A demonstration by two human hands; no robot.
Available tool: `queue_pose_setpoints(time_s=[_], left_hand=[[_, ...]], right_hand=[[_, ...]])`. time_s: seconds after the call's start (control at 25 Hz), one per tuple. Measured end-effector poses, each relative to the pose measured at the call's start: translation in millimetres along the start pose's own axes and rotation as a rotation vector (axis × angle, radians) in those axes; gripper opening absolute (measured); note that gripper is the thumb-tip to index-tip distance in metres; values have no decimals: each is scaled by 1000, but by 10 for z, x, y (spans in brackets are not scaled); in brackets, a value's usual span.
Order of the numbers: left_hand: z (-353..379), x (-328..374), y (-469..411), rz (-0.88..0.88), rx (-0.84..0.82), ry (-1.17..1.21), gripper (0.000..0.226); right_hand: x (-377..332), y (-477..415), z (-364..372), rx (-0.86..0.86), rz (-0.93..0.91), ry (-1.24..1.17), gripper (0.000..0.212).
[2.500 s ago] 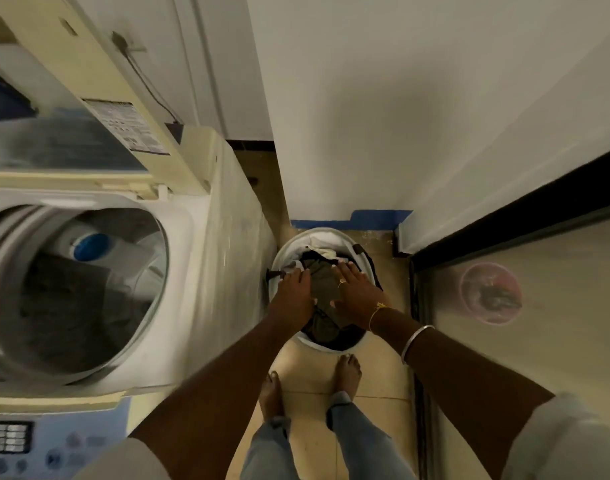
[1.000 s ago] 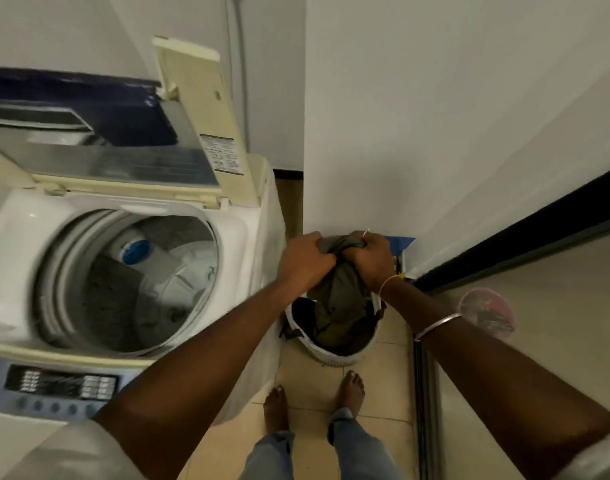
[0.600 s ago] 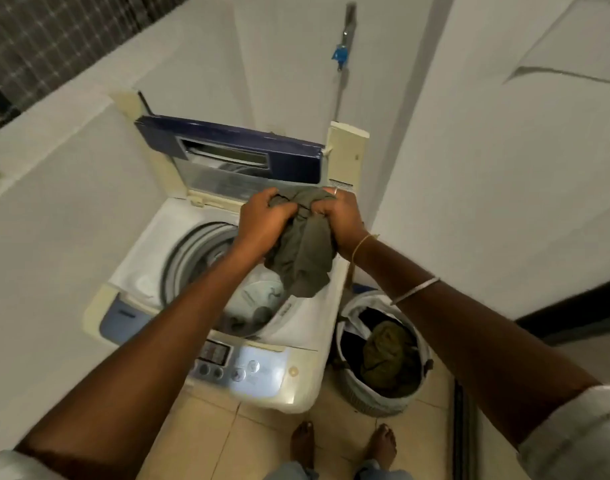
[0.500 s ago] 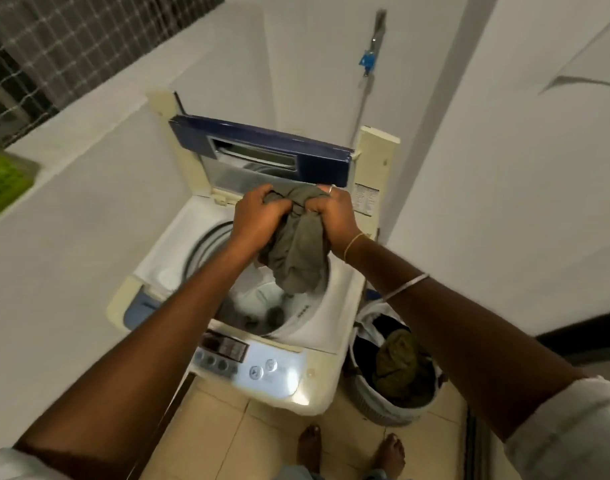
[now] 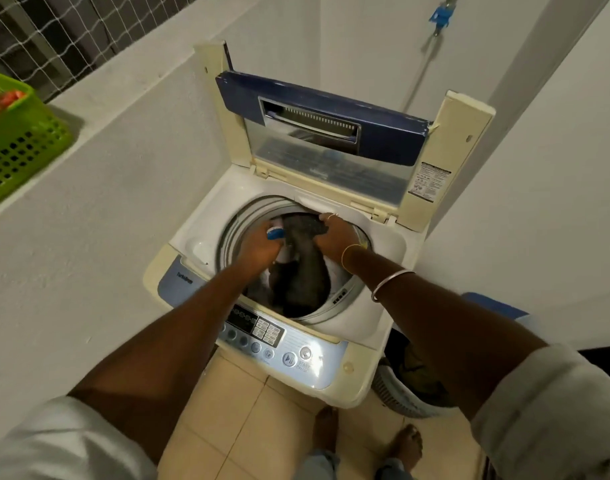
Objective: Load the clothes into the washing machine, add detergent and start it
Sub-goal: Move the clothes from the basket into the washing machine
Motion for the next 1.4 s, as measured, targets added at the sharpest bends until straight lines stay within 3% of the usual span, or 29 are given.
queue_pose_setpoints(time_s=[0.12, 0.28, 0.4, 0.56, 0.68, 0.8, 0.92, 1.0, 1.08, 1.16, 1.24, 1.32, 1.4], left_hand=[[352, 182, 126, 81, 132, 110, 23], [1173, 721, 560, 206, 109, 282, 8], [1882, 1143, 914, 275, 102, 277, 9], [2771, 1382, 1205, 362, -72, 111, 12], [3512, 1255, 1081, 338, -208, -38, 15], [4241, 880, 757, 204, -338, -225, 14], [4822, 343, 490, 108, -448, -342, 34], [5149, 15, 406, 88, -516, -381, 43], [5461, -288, 378, 88, -600, -497, 73], [5776, -631, 359, 58, -676, -549, 115], [6068, -930, 363, 63, -662, -638, 133], [6321, -1117, 363, 119, -595, -779, 132], [6503, -1251, 329, 110, -495, -812, 124]], right_hand=[[157, 104, -222, 135, -68, 7, 31], [529, 519, -684, 433, -144, 14, 3], [1069, 887, -1117, 624, -68, -64, 9], [2003, 1267, -1525, 671, 84, -36, 10], [2754, 1408, -1625, 512, 265, -44, 7], [3583, 1423, -1481, 288, 431, -18, 29], [4271, 1439, -1210, 148, 478, 57, 39], [4710, 1427, -931, -73, 465, 134, 38], [5148, 1447, -589, -285, 476, 218, 54], [5540, 1481, -259, -401, 476, 274, 100], [5858, 1527, 59, -523, 450, 312, 133], [6013, 1585, 256, -549, 444, 337, 139], [6056, 1628, 391, -503, 428, 405, 130]])
Point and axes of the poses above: each hand's wrist, its own y-axis away from the middle knuckle, its own z-axis out of the palm, x = y × z, the point moved 2 cm from there along -y, towards the middle knuckle, and after that the axes turned 15 degrees about -z, right-handed, at the moved point
